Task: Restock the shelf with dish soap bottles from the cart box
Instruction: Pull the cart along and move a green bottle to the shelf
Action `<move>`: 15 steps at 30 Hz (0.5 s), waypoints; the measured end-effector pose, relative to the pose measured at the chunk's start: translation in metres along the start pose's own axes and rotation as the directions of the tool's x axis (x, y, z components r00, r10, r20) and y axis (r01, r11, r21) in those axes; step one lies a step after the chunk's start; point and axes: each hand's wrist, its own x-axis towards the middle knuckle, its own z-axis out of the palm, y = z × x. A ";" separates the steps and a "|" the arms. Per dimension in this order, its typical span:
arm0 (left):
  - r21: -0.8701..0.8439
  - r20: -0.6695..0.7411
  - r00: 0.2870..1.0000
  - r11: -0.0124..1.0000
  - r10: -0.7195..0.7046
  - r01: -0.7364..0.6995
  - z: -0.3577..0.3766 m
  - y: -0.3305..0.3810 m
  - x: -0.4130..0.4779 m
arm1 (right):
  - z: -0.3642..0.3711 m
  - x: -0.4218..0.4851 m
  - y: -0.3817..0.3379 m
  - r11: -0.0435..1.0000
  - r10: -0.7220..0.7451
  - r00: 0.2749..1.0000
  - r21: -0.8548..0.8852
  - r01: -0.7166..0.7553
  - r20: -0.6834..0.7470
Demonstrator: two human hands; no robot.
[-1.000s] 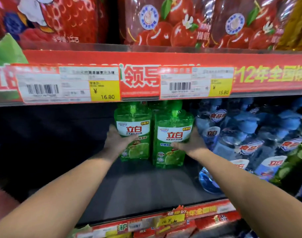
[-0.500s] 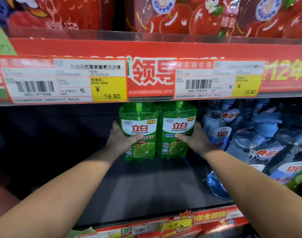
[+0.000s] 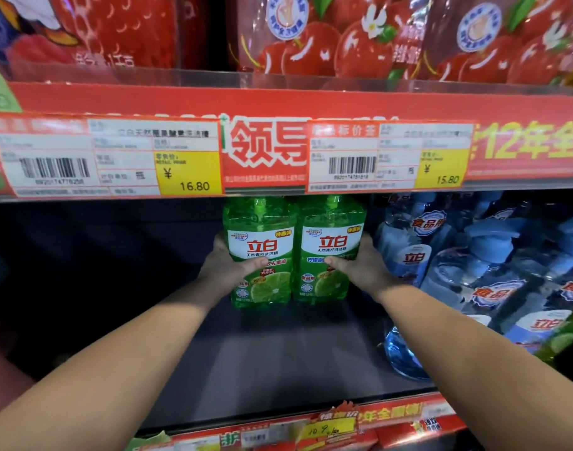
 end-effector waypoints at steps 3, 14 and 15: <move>0.019 0.023 0.999 0.999 -0.028 0.028 -0.002 0.002 0.000 | 0.000 -0.003 -0.005 0.999 0.034 0.999 -0.031 -0.034 0.000; 0.473 -0.101 0.994 0.877 -0.044 0.086 0.007 0.004 -0.041 | -0.005 -0.036 -0.018 0.860 0.103 0.993 -0.507 -0.062 0.052; 0.519 -0.100 0.994 0.851 -0.038 0.084 0.007 0.003 -0.047 | -0.003 -0.042 -0.019 0.822 0.080 0.995 -0.569 -0.037 0.051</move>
